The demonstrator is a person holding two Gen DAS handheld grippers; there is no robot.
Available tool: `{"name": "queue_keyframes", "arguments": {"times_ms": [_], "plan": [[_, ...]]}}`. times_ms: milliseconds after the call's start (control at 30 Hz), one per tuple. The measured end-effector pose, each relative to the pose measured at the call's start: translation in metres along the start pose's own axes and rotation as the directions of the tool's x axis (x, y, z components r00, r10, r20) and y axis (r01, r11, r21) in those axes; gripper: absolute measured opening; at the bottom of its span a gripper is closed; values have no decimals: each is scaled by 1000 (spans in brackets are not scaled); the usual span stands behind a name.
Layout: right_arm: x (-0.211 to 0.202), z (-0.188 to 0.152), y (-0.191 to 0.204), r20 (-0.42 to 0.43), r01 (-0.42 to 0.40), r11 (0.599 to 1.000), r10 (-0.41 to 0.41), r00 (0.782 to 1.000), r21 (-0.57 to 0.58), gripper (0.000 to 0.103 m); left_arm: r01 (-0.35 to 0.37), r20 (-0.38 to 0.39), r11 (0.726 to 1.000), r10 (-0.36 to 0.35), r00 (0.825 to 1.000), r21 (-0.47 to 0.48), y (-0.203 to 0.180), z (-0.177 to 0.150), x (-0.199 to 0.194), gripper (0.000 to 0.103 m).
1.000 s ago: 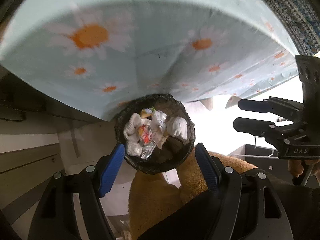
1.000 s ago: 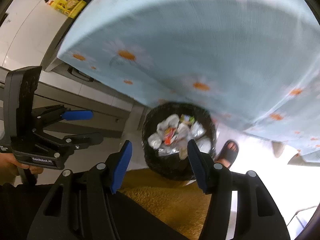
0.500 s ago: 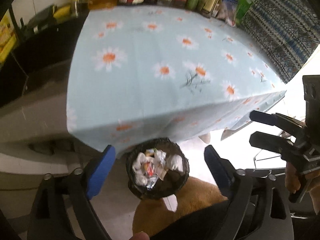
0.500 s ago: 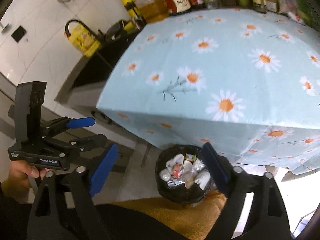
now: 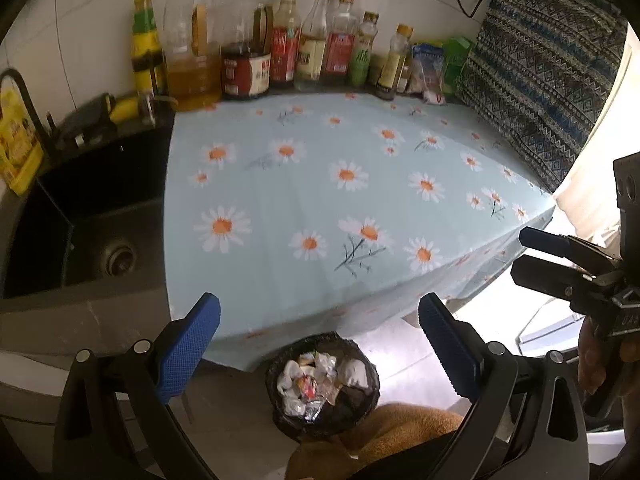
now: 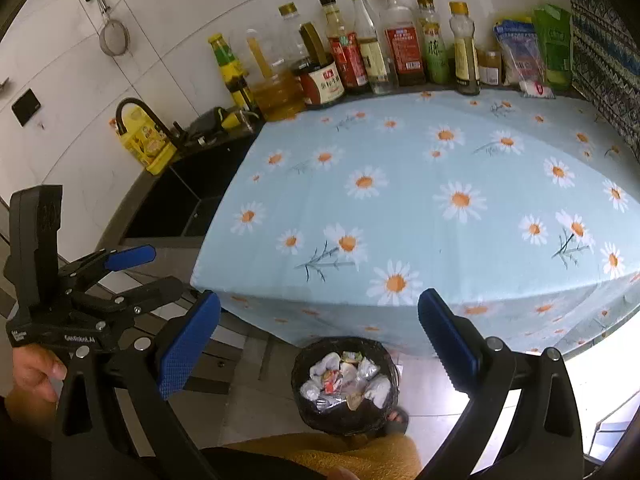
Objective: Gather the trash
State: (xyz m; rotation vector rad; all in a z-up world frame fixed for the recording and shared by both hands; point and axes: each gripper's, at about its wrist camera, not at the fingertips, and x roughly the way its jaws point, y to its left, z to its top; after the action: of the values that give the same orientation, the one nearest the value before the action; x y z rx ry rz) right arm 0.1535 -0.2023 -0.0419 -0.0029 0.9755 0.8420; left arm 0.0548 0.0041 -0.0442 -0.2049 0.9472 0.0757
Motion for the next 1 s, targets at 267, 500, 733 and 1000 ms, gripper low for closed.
{"name": "queue_keyframes", "arguments": {"times_ms": [267, 500, 733, 1000], "plan": [[-35, 25, -16, 79, 3, 999, 0, 997, -32, 98, -62, 45, 998, 63, 997, -8, -26, 22, -24, 96], [-52, 36, -36, 118, 11, 998, -3, 993, -60, 98, -94, 93, 995, 97, 991, -27, -44, 29, -33, 96], [-49, 33, -48, 97, -7, 997, 14, 995, -75, 98, -114, 94, 992, 119, 988, -60, -49, 31, -30, 96], [-51, 31, -53, 88, -19, 996, 27, 996, -91, 98, -134, 100, 989, 140, 985, -69, -52, 31, -29, 96]]}}
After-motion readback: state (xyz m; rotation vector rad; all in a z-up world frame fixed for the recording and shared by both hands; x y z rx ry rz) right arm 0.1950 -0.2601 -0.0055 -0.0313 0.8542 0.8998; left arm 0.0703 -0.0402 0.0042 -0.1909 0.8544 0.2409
